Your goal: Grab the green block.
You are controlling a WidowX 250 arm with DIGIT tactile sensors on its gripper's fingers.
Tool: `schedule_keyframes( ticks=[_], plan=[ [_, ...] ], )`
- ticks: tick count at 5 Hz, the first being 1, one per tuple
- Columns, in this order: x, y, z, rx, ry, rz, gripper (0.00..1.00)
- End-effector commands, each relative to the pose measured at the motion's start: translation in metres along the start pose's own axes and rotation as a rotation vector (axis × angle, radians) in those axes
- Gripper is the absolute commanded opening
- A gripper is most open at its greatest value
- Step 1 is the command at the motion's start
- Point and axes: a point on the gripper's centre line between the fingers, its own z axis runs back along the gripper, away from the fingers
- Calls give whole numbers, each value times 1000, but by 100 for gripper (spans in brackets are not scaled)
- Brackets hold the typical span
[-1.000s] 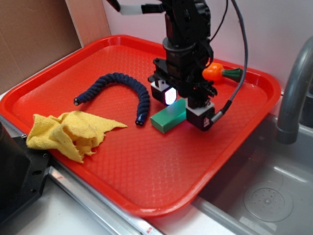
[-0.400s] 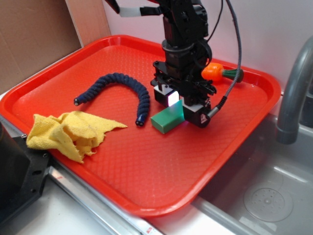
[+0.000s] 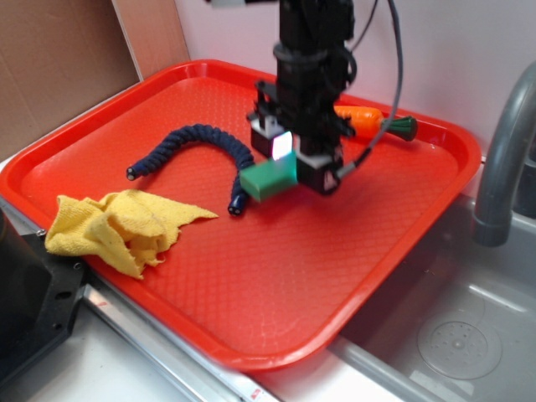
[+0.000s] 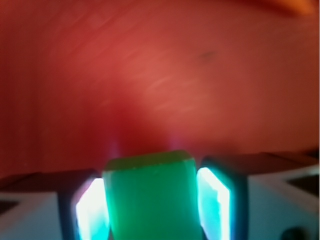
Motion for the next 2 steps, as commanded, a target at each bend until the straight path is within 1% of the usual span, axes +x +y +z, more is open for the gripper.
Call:
schedule_keyframes(
  ticks=[1,2],
  plan=[
    [-22,70,107,-59,-78,115,0],
    [-42,83,122,-38,-124,177,0]
  ],
)
